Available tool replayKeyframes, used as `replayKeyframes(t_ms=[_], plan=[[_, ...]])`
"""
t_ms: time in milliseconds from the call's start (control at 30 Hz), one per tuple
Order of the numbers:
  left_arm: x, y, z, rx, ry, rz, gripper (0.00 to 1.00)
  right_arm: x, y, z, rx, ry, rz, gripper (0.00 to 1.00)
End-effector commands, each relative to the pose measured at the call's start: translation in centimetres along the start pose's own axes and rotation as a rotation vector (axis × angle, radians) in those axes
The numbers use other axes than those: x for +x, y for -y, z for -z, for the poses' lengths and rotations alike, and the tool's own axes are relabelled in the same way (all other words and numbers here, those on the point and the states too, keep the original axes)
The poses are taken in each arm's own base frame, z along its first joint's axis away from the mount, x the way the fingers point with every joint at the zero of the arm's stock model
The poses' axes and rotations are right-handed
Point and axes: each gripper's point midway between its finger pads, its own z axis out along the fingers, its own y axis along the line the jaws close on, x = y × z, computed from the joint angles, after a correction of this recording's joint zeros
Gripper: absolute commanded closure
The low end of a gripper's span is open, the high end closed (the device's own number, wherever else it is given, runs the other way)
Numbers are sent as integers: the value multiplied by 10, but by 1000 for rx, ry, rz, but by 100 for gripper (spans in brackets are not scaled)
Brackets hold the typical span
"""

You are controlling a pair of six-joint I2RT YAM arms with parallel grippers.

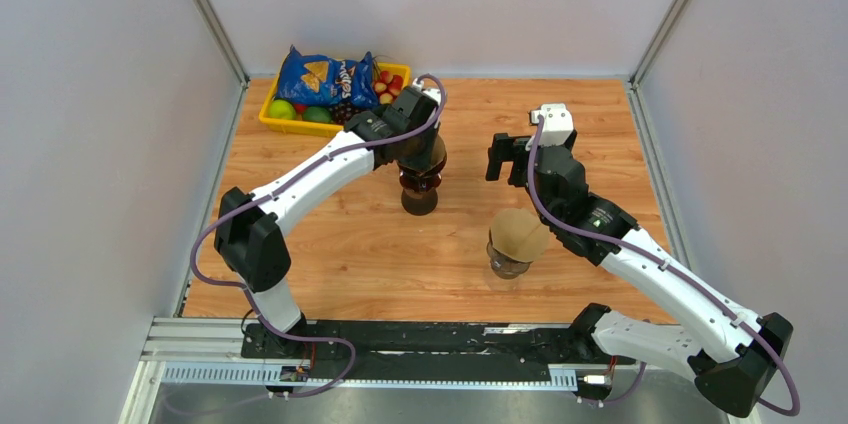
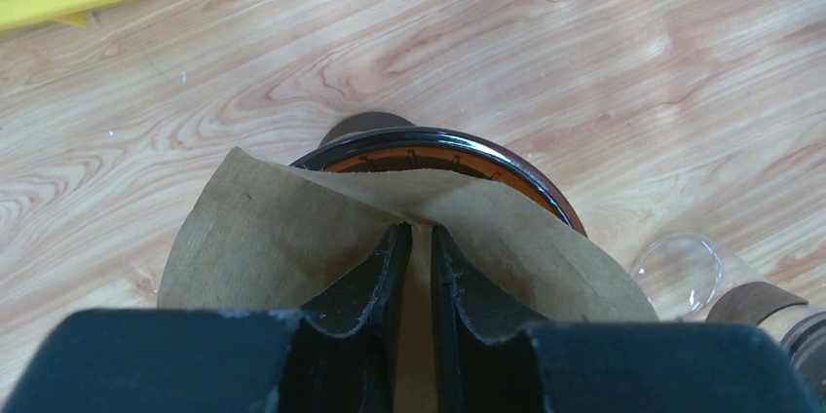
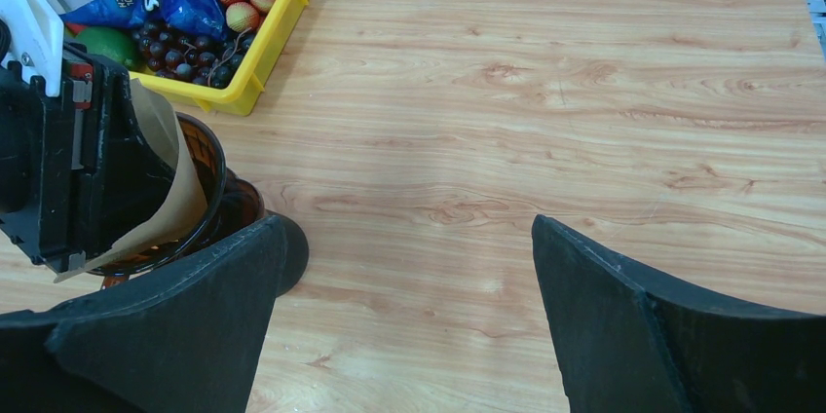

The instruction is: Place the coffee filter in the dripper

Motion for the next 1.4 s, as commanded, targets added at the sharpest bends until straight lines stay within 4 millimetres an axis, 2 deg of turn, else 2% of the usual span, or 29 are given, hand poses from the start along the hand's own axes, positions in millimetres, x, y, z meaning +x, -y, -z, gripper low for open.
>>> replayKeyframes(t_ms=[0,367,600,900,1133,1367], plan=[[-22,7,13,32,56,-2,76,-11,3,1,10,40,-14,0],[-40,12,29,54,108,-12,74,-11,3,1,13,41,-14,0],[-37,18,22,82,93,-14,73,-11,5,0,20,42,-13,0],[-18,12,1,47,16,-27,73,-12,5,1,22,44,-14,0],[6,7,-17,27,-58,-24,75,-13,6,2,24,47,-16,0],[23,1,-25,-2,-103,-21,76,-13,6,2,21,49,-18,0]])
